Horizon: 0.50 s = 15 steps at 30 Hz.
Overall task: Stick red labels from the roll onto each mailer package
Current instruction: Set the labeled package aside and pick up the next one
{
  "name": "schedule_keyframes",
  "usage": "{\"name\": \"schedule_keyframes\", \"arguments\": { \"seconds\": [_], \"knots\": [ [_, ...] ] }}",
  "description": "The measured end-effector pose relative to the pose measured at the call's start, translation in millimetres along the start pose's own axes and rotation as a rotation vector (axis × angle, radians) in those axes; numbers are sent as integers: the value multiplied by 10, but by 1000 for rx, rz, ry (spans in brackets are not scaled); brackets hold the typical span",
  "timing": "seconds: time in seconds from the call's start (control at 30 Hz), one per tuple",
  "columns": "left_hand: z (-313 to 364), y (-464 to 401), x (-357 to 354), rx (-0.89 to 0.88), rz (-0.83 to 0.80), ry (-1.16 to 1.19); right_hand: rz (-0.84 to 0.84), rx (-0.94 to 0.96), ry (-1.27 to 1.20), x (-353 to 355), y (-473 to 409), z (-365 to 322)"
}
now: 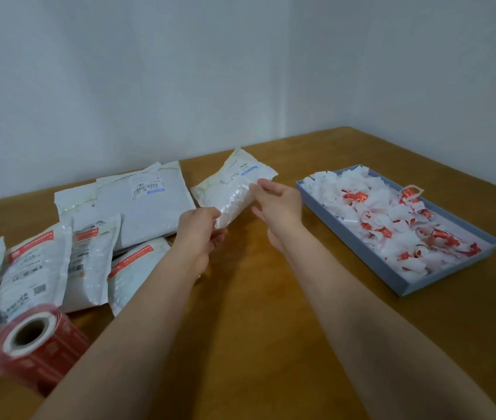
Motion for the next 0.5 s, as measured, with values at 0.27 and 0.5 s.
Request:
{"name": "schedule_keyframes", "arguments": {
  "seconds": [0.27,0.5],
  "knots": [
    [-32,370,227,107,-105,-22,121,-65,-226,235,376,-170],
    [-19,652,438,78,-252,72,43,-117,-280,483,749,-133]
  ]
}}
Point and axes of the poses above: each hand's wrist, its own y-axis away from the middle knuckle, its own x-axis out of the back of the hand, z = x × y, the point moved 2 cm from there along -y, towards the middle knuckle, and after that the axes turned 7 degrees about z, right-handed, at the moved point
